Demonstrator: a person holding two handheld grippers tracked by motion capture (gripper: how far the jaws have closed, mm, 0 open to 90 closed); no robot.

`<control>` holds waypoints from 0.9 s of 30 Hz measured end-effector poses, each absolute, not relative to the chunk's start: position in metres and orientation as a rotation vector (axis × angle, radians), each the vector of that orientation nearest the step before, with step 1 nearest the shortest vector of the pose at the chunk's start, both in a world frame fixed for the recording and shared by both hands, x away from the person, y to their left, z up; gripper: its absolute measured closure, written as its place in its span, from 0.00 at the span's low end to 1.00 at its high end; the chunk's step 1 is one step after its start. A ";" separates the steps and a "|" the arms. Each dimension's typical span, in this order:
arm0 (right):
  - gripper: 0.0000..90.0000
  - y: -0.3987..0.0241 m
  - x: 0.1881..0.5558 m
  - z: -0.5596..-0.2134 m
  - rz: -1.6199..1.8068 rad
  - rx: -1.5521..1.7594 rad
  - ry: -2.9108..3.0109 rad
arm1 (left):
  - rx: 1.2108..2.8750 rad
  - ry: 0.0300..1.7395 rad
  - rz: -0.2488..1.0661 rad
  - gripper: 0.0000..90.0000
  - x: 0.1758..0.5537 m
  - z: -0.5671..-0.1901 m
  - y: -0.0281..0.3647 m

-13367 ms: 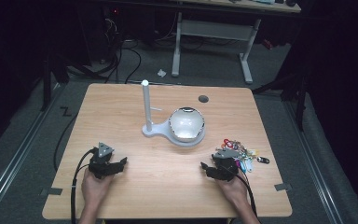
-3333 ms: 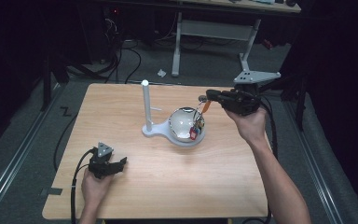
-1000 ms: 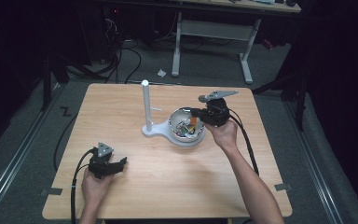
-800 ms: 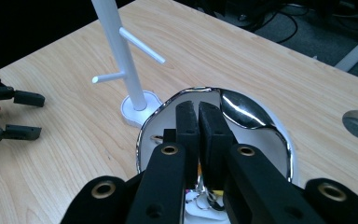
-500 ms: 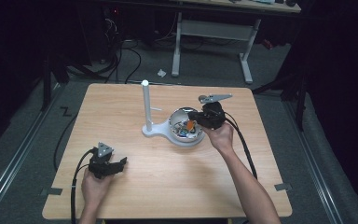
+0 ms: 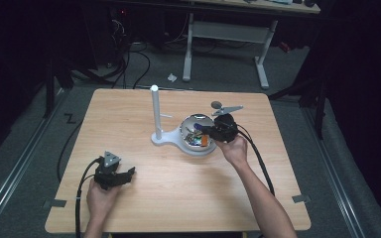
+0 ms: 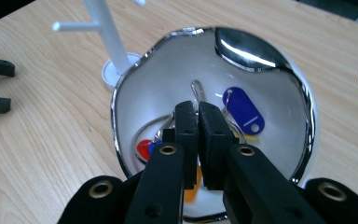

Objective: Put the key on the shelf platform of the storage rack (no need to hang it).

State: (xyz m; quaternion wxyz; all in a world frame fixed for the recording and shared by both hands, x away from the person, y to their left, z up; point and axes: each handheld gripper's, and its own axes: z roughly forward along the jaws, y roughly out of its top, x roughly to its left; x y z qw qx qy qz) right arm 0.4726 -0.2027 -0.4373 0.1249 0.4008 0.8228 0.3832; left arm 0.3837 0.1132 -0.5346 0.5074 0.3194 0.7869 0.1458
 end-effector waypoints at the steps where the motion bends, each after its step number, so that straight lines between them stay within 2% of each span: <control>1: 0.97 -0.204 0.473 -0.439 1.116 1.173 2.400 | 0.773 1.893 0.358 0.34 0.384 -0.535 0.113; 9: 0.96 -0.204 0.474 -0.441 1.097 1.182 2.401 | 0.772 1.894 0.358 0.34 0.384 -0.535 0.113; 17: 0.78 -0.205 0.474 -0.439 1.119 1.187 2.377 | 0.772 1.895 0.358 0.34 0.384 -0.535 0.113; 27: 0.67 -0.218 0.466 -0.423 1.169 1.188 2.306 | 0.774 1.893 0.358 0.34 0.384 -0.535 0.113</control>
